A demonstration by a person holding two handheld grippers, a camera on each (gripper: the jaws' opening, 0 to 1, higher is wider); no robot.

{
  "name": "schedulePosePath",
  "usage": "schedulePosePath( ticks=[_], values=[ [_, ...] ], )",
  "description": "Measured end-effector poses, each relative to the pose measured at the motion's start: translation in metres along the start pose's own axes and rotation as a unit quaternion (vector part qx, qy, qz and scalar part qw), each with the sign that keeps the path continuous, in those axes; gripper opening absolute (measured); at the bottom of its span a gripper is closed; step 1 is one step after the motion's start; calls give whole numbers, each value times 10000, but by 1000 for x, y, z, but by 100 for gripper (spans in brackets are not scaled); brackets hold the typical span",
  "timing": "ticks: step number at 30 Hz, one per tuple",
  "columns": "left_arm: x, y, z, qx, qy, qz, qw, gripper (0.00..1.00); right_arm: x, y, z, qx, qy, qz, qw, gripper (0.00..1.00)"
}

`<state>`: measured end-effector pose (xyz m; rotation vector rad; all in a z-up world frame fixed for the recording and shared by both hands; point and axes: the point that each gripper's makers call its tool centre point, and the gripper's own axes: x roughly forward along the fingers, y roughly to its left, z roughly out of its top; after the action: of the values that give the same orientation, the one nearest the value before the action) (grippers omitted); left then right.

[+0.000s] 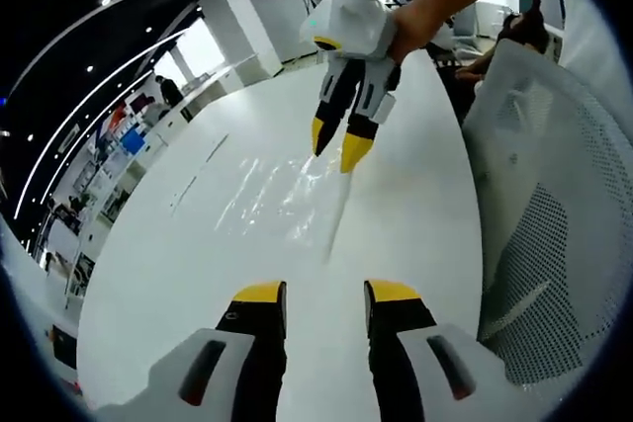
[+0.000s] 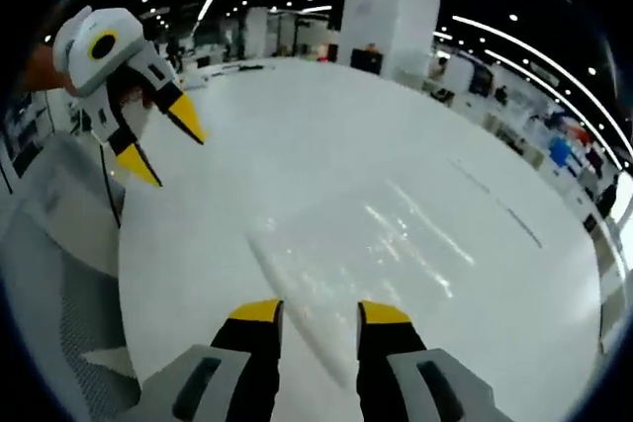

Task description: Open the resealable bag by pulling the two sides of the seal apart until the entire bag opening is separated and visibly accessible.

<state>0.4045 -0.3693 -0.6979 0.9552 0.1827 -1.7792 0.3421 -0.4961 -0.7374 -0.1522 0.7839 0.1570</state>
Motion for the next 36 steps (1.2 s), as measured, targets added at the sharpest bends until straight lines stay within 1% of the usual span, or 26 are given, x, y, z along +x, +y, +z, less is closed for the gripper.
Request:
schedulePosePath(
  ticks=[3, 8, 10, 12, 13, 15, 16, 17, 20, 21, 23, 24, 25, 26, 30, 33, 36],
  values=[
    [1, 1, 1, -23, 4, 20, 10000, 31, -4, -1, 5, 141, -171, 6, 9998, 39],
    [2, 3, 1, -232, 36, 94, 9997, 40, -11, 0, 13, 342, -392, -4, 9986, 52],
    [2, 4, 0, -333, 35, 108, 9994, 44, -14, 0, 14, 468, -479, -21, 9978, 54],
    [2, 3, -3, -488, 62, 85, 9988, 49, -16, 0, 16, 657, -628, -37, 9959, 58],
    [2, 3, -4, -632, 53, 79, 9980, 50, -16, 0, 17, 744, -676, -45, 9949, 60],
    [3, 3, -6, -1106, 35, 78, 9938, 54, -17, -1, 15, 837, -742, -92, 9937, 65],
    [3, 4, -7, -1222, 27, 90, 9925, 57, -17, 0, 13, 842, -763, -120, 9934, 67],
    [3, 4, -7, -1250, 32, 103, 9921, 59, -17, 0, 12, 847, -773, -136, 9933, 69],
    [1, 6, -9, -1362, 60, 157, 9905, 67, -18, 0, 7, 889, -796, -204, 9926, 74],
    [1, 7, -10, -1479, 78, 199, 9888, 71, -19, 1, 6, 978, -822, -213, 9916, 75],
    [1, 10, -14, -1675, 139, 323, 9852, 80, -21, 3, 6, 995, -882, -230, 9909, 78],
    [2, 11, -16, -1800, 205, 368, 9828, 88, -22, 3, 6, 993, -901, -250, 9907, 79],
    [3, 11, -18, -1883, 225, 392, 9811, 92, -24, 3, 7, 1055, -985, -278, 9891, 79],
    [3, 12, -18, -1908, 202, 403, 9806, 94, -25, 2, 9, 1132, -1073, -313, 9873, 79],
    [4, 11, -24, -2125, 242, 390, 9761, 99, -26, 2, 10, 1278, -1165, -348, 9843, 83],
    [3, 9, -26, -2174, 276, 376, 9750, 99, -30, 2, 12, 1294, -1226, -378, 9833, 86],
    [-1, 7, -28, -2363, 230, 372, 9707, 99, -36, 3, 16, 1322, -1323, -404, 9815, 90]
  ],
)
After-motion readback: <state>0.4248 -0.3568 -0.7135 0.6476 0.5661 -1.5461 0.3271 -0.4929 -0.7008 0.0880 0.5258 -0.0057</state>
